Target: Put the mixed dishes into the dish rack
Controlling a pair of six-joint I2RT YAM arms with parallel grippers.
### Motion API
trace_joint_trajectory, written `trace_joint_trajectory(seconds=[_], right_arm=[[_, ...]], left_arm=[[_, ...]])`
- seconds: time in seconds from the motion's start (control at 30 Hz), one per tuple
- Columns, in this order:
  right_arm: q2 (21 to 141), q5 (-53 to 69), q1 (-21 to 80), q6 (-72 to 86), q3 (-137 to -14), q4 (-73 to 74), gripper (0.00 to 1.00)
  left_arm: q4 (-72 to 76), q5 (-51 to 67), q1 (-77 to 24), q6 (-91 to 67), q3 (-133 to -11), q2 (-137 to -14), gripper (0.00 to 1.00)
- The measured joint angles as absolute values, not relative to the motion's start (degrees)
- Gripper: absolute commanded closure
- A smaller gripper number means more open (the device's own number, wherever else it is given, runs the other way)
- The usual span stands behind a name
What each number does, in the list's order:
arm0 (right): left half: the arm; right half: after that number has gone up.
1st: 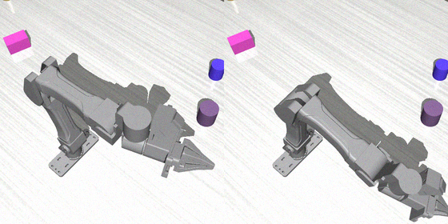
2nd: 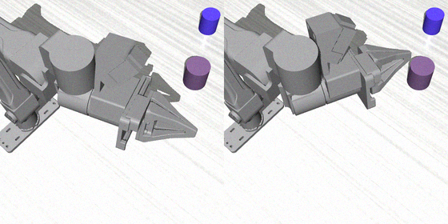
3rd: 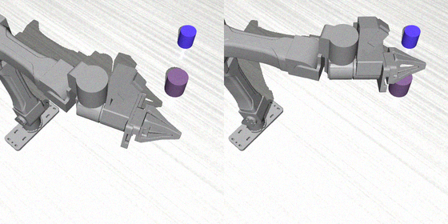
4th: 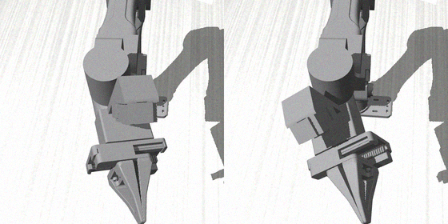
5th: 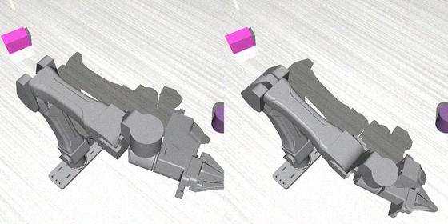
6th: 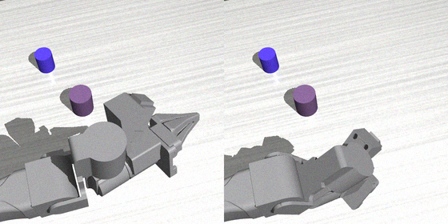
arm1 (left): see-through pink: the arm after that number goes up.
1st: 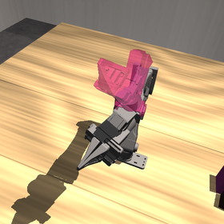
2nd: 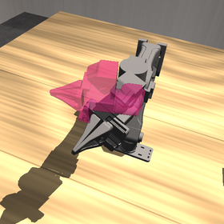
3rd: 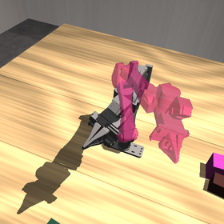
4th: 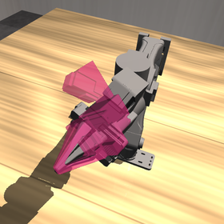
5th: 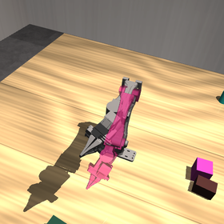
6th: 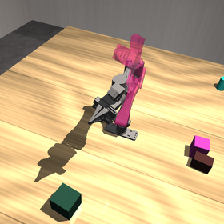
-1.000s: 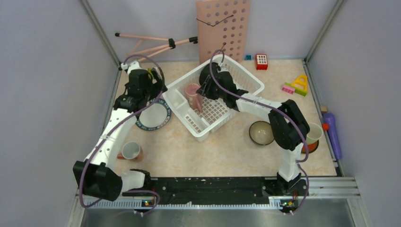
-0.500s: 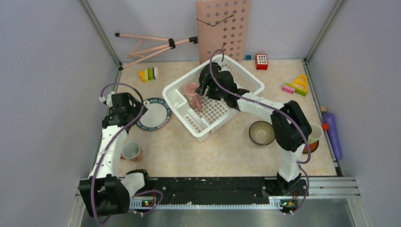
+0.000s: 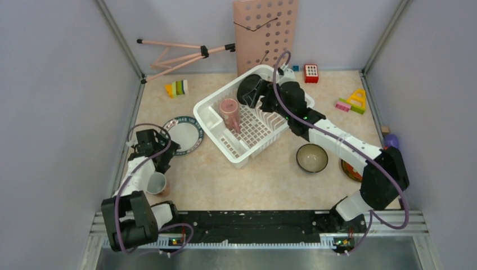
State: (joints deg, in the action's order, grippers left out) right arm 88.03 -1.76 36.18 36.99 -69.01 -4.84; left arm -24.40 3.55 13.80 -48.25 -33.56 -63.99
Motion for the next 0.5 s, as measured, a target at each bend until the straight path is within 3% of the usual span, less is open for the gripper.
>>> trace_joint_trajectory(seconds=[0.5], right_arm=[[78.54, -4.03, 33.87, 35.33, -61.49, -6.00, 0.22]], left_arm=[[-8.10, 6.92, 15.18, -56.99, -29.06, -71.53, 0.27]])
